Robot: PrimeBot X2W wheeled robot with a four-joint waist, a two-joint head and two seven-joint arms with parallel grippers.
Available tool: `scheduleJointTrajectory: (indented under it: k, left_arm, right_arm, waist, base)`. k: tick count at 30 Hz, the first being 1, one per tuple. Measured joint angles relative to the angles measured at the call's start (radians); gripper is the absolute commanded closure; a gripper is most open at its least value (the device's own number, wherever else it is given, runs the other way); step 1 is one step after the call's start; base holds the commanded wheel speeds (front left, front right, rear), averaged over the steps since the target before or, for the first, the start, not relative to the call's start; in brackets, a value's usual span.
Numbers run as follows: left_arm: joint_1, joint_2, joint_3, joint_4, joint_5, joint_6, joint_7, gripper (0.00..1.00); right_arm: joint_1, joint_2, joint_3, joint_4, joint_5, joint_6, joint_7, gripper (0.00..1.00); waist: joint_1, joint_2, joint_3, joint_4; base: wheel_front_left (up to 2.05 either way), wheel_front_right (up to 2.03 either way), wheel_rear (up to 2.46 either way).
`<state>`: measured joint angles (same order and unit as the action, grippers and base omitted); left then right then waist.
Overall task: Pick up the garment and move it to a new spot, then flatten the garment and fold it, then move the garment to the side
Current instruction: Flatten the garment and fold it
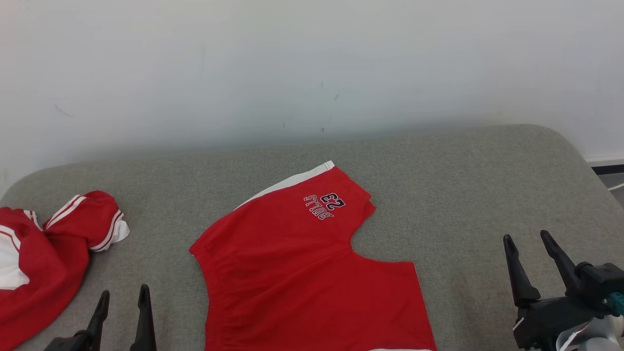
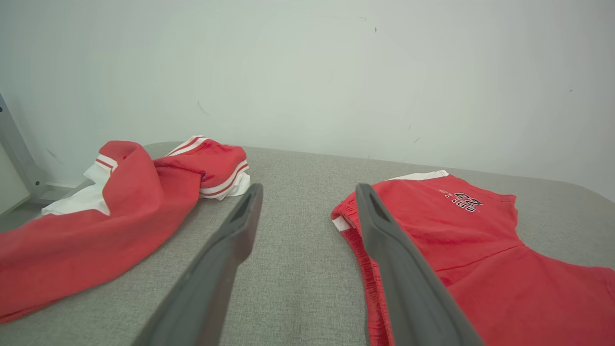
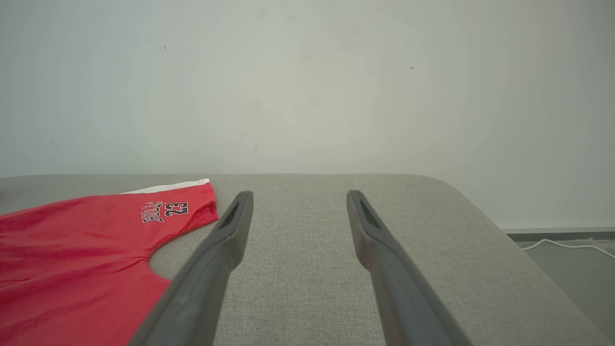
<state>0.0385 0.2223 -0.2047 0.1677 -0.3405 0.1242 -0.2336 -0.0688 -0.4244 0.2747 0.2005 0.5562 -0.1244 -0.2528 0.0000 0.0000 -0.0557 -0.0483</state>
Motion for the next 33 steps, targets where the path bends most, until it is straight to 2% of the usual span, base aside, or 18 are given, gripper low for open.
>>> scheduleJointTrajectory:
  k: [12,21,33]
  left_arm:
    - [0.019,0.000,-0.002,-0.013,0.025,0.000,0.035,0.00]
    - [0.018,0.033,-0.024,-0.015,0.064,0.000,0.104,0.00]
    - [0.021,0.041,-0.038,-0.031,0.071,0.000,0.175,0.00]
  right_arm:
    - [0.007,0.012,-0.004,0.015,-0.021,0.000,-0.002,0.00]
    - [0.020,0.012,0.004,0.020,-0.030,0.000,-0.002,0.00]
    - [0.025,0.013,0.015,0.021,-0.030,0.000,0.008,0.00]
  waist:
    - [0.0000,0.0000,-0.010,0.005]
    - [0.0000,0.0000,-0.021,0.013]
    - [0.0000,0.0000,-0.027,0.022]
  base:
    - [0.00,0.00,0.00]
    - [0.00,0.00,0.00]
    - [0.00,0.00,0.00]
